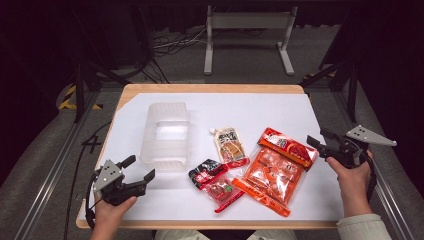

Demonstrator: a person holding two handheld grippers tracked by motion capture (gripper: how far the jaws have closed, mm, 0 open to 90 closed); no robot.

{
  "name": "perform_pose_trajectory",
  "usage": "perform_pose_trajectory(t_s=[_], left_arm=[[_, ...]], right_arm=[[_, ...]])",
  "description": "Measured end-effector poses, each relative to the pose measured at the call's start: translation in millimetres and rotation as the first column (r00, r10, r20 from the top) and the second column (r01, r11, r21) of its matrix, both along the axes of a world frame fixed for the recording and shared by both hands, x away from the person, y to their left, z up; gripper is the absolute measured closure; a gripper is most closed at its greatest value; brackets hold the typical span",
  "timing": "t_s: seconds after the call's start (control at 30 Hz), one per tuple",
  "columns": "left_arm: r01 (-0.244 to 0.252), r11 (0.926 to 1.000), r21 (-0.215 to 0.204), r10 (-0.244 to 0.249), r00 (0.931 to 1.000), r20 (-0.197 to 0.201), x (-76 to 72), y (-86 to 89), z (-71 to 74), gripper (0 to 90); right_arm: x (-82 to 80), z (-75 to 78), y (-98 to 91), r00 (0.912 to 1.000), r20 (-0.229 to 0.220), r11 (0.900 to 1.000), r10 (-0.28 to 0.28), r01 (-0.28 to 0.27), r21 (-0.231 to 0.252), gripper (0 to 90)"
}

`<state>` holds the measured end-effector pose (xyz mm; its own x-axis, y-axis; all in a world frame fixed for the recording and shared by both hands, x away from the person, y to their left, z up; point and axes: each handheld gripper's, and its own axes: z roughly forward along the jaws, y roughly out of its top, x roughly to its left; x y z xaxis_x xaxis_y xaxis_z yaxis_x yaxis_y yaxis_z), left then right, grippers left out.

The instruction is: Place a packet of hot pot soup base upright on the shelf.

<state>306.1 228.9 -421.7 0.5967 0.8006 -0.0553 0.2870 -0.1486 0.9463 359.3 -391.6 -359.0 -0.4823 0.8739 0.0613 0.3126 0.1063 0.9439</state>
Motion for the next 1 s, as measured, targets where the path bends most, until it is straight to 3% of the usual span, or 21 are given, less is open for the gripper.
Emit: perform_pose_trajectory(t_s=[0.23, 0.3, 0.57, 0.67, 0.9, 1.0], left_arm=[[-0.003, 1.0000, 0.001, 0.003, 1.0000, -0.002, 0.3, 0.1, -0.1, 17.5], [0.001, 1.0000, 0.002, -0.001, 1.0000, -0.001, 0.2, -0.4, -0.4, 17.5], [-0.001, 1.0000, 0.008, 0.001, 1.0000, -0.009, 1.6, -0.7, -1.4, 17.2], [-0.003, 0.9999, 0.011, 0.003, 0.9999, -0.010, 1.9, -0.1, -1.2, 17.3], [0.002, 0.9999, 0.013, -0.001, 0.9998, -0.021, 2.8, -1.1, -2.4, 17.2], [0.001, 0.9999, 0.014, -0.001, 0.9998, -0.021, 2.8, -1.0, -2.5, 17.2]], right_arm=[[5.6, -3.0, -1.8, 1.0000, 0.007, 0.9998, 0.001, -0.001, -0.020, 33.1], [8.0, -7.8, -5.6, 0.9997, 0.001, 0.9987, -0.026, 0.026, -0.043, 33.8], [18.3, -31.4, -21.2, 0.9942, -0.084, 0.9968, -0.066, 0.062, -0.051, 31.8], [22.3, -39.5, -23.4, 0.9887, -0.131, 0.9972, -0.072, 0.069, -0.029, 31.6], [29.3, -53.0, -22.4, 0.9741, -0.211, 0.9957, -0.081, 0.069, -0.062, 31.3], [31.3, -57.8, -23.9, 0.9674, -0.242, 0.9966, -0.076, 0.066, -0.050, 31.6]])
